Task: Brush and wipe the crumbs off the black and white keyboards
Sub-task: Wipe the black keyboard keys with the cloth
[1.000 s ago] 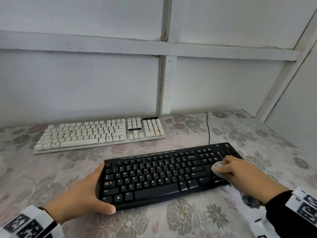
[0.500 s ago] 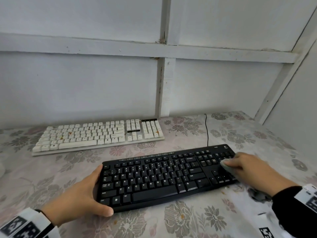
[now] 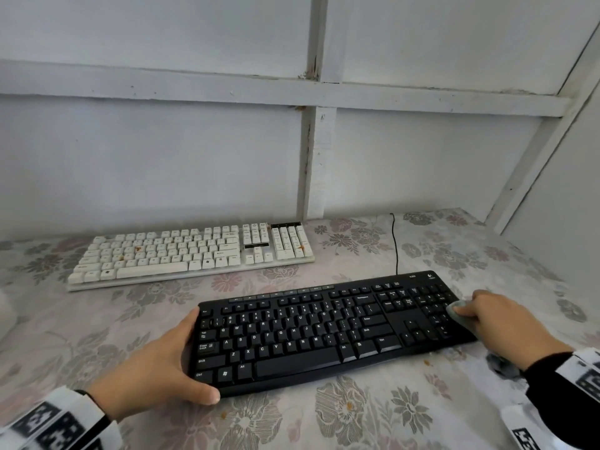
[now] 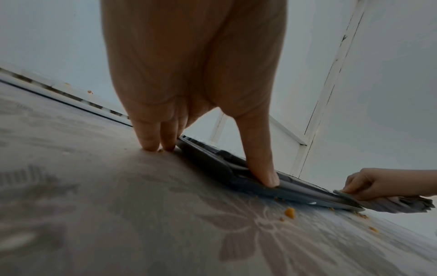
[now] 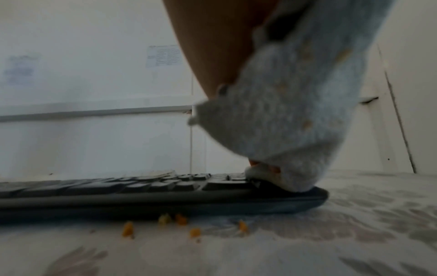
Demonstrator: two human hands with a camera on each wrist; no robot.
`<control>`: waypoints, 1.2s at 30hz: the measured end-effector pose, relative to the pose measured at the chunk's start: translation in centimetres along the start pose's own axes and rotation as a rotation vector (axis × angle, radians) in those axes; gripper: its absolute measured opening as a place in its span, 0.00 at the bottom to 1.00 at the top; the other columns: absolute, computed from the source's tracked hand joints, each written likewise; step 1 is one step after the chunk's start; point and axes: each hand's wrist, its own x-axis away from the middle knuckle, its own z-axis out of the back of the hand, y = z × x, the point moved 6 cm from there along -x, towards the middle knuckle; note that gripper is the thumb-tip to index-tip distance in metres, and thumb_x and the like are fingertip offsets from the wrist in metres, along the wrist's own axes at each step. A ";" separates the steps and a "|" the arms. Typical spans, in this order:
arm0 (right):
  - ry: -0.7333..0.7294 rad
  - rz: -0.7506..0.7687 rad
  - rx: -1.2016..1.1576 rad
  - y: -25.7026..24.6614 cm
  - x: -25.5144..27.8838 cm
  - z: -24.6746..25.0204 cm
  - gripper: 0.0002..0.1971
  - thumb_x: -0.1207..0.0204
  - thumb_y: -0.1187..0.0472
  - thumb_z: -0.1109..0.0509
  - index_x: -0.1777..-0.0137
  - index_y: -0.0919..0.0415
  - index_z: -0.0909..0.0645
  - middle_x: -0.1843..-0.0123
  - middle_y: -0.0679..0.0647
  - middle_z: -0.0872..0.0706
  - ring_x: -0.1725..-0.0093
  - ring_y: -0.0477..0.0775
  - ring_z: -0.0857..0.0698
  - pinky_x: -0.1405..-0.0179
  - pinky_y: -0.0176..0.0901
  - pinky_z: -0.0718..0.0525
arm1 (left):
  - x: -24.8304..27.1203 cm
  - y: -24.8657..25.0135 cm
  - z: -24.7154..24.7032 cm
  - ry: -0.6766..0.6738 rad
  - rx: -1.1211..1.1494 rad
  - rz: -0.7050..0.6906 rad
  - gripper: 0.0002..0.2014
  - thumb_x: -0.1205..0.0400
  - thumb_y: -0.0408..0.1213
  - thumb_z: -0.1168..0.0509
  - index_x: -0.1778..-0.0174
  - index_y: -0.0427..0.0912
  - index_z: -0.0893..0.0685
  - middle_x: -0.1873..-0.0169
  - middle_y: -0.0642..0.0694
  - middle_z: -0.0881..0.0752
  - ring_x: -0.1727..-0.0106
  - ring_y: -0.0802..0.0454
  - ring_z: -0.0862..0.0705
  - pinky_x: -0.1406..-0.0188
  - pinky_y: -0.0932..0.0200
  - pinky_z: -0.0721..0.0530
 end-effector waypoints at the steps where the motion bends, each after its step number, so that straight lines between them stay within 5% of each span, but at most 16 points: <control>1: -0.006 -0.025 0.011 0.1 -0.3 0.1 0.15 0.18 0.51 0.39 0.63 0.59 0.24 0.65 0.50 0.24 0.68 0.51 0.21 0.72 0.39 0.33 | 0.0 0.0 0.0 0.001 0.003 0.001 0.52 0.51 0.52 0.16 0.41 0.84 0.43 0.38 0.71 0.23 0.34 0.66 0.23 0.29 0.55 0.26; 4: -0.021 -0.017 0.069 -1.8 0.3 1.7 0.13 0.18 0.55 0.39 0.59 0.62 0.20 0.65 0.49 0.29 0.64 0.56 0.20 0.69 0.39 0.32 | 0.0 0.2 -0.1 -0.003 0.006 0.001 0.51 0.51 0.51 0.16 0.41 0.83 0.43 0.38 0.70 0.22 0.35 0.66 0.23 0.30 0.56 0.25; 6: -0.032 0.052 -0.062 -5.1 1.2 2.9 0.13 0.19 0.58 0.37 0.62 0.64 0.25 0.68 0.49 0.31 0.69 0.56 0.15 0.77 0.35 0.32 | 0.1 0.2 -0.1 -0.004 -0.005 0.011 0.51 0.49 0.51 0.16 0.40 0.82 0.42 0.38 0.69 0.22 0.36 0.65 0.22 0.33 0.57 0.24; 8: -0.056 0.248 -0.134 -10.4 3.0 3.5 0.17 0.17 0.51 0.40 0.60 0.64 0.25 0.65 0.48 0.26 0.75 0.48 0.17 0.77 0.37 0.22 | 0.2 0.3 -0.1 0.000 -0.018 0.017 0.50 0.49 0.51 0.16 0.40 0.83 0.43 0.38 0.69 0.21 0.37 0.65 0.21 0.34 0.58 0.23; 11: -0.108 0.598 -0.202 -19.6 6.6 3.2 0.10 0.18 0.52 0.39 0.49 0.56 0.21 0.54 0.49 0.22 0.59 0.50 0.16 0.57 0.48 0.15 | 0.1 0.0 0.0 -0.007 0.011 0.040 0.50 0.48 0.47 0.16 0.41 0.83 0.43 0.40 0.69 0.21 0.38 0.66 0.21 0.39 0.64 0.22; 15: -0.212 0.987 -0.182 -29.8 11.6 2.4 0.04 0.27 0.66 0.33 0.58 0.56 0.20 0.57 0.51 0.26 0.62 0.58 0.20 0.62 0.48 0.18 | -0.2 -0.4 0.1 -0.045 0.030 0.050 0.54 0.47 0.37 0.16 0.36 0.78 0.41 0.42 0.72 0.19 0.36 0.69 0.22 0.36 0.64 0.22; 17: -0.225 1.057 -0.155 -32.7 12.6 2.1 0.08 0.28 0.70 0.34 0.58 0.57 0.18 0.56 0.54 0.30 0.61 0.61 0.25 0.69 0.43 0.28 | -0.5 -0.5 0.2 -0.071 0.080 0.057 0.51 0.42 0.25 0.19 0.40 0.75 0.41 0.48 0.74 0.18 0.44 0.81 0.22 0.48 0.74 0.21; 20: -0.272 1.074 -0.097 -34.9 13.3 1.6 0.10 0.23 0.68 0.36 0.45 0.63 0.16 0.53 0.58 0.32 0.56 0.63 0.28 0.68 0.44 0.33 | -0.6 -0.8 0.3 -0.106 0.121 0.093 0.56 0.40 0.21 0.21 0.32 0.68 0.50 0.45 0.76 0.27 0.51 0.89 0.25 0.51 0.76 0.20; 22: -0.288 1.060 -0.043 -35.1 13.6 1.2 0.12 0.19 0.66 0.38 0.39 0.66 0.19 0.50 0.60 0.31 0.47 0.68 0.26 0.66 0.48 0.31 | -0.5 -1.1 0.2 -0.122 0.107 0.092 0.60 0.41 0.25 0.19 0.27 0.67 0.52 0.41 0.75 0.26 0.43 0.83 0.24 0.42 0.70 0.20; 24: -0.287 1.042 0.000 -34.6 13.9 1.0 0.14 0.18 0.66 0.41 0.35 0.66 0.21 0.44 0.62 0.29 0.43 0.70 0.28 0.73 0.43 0.41 | -0.5 -1.6 0.4 -0.112 0.070 0.107 0.63 0.44 0.31 0.18 0.23 0.65 0.53 0.38 0.75 0.27 0.36 0.75 0.25 0.34 0.64 0.23; 27: -0.239 0.993 0.042 -32.9 13.7 1.0 0.15 0.19 0.70 0.42 0.35 0.67 0.23 0.37 0.64 0.28 0.40 0.70 0.29 0.75 0.41 0.46 | -0.6 -1.8 0.4 -0.118 0.060 0.127 0.67 0.48 0.37 0.17 0.21 0.63 0.54 0.37 0.73 0.29 0.30 0.65 0.27 0.28 0.58 0.27; 31: -0.191 0.908 0.078 -29.8 12.0 0.1 0.12 0.21 0.70 0.39 0.40 0.67 0.22 0.44 0.61 0.26 0.41 0.68 0.25 0.75 0.38 0.48 | -0.6 -1.9 0.2 -0.137 0.081 0.119 0.70 0.52 0.40 0.14 0.22 0.64 0.55 0.42 0.80 0.33 0.29 0.66 0.31 0.28 0.63 0.32; 33: -0.210 0.807 0.113 -27.4 10.7 -0.1 0.09 0.33 0.62 0.23 0.54 0.60 0.16 0.57 0.54 0.22 0.54 0.60 0.18 0.77 0.35 0.54 | -0.7 -2.0 0.2 -0.138 0.101 0.113 0.67 0.49 0.38 0.16 0.22 0.64 0.55 0.42 0.81 0.33 0.31 0.70 0.30 0.29 0.66 0.32; 34: -0.212 0.781 0.128 -26.1 10.1 -0.4 0.15 0.49 0.57 0.15 0.64 0.54 0.16 0.65 0.49 0.21 0.67 0.54 0.17 0.77 0.34 0.60 | -0.7 -2.0 0.2 -0.139 0.119 0.109 0.65 0.47 0.35 0.16 0.23 0.66 0.53 0.42 0.81 0.33 0.34 0.74 0.30 0.32 0.69 0.31; 36: -0.138 0.728 0.141 -23.9 9.1 -0.4 0.22 0.67 0.52 0.12 0.75 0.47 0.20 0.73 0.43 0.24 0.78 0.46 0.24 0.75 0.34 0.66 | -0.7 -2.1 0.3 -0.138 0.132 0.100 0.63 0.46 0.35 0.16 0.26 0.67 0.53 0.41 0.81 0.33 0.35 0.77 0.31 0.34 0.71 0.31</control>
